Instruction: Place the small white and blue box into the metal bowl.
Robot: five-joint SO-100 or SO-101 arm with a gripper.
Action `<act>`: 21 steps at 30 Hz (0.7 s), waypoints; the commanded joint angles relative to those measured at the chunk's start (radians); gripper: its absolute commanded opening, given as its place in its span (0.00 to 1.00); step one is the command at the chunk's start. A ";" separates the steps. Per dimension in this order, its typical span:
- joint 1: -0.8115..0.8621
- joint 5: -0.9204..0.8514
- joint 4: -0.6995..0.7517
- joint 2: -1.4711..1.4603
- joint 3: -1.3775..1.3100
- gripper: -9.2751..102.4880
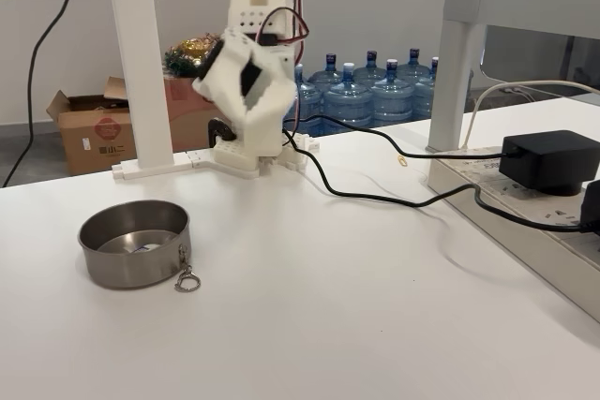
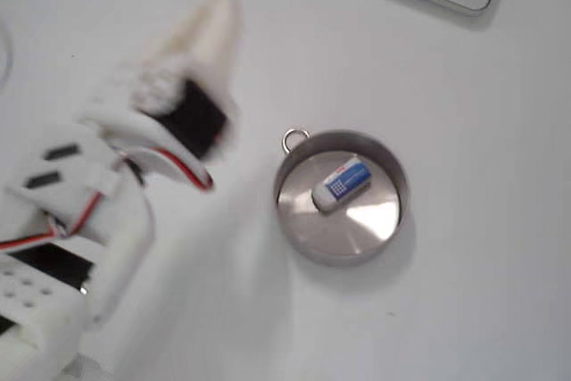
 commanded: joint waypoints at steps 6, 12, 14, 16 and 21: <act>-0.207 -0.626 -0.002 0.100 0.067 0.04; -0.304 -0.879 0.002 0.104 0.067 0.04; -0.305 -0.874 0.037 0.106 0.067 0.04; -0.305 -0.864 0.164 0.170 0.067 0.04; -0.339 -0.828 0.669 0.531 0.080 0.04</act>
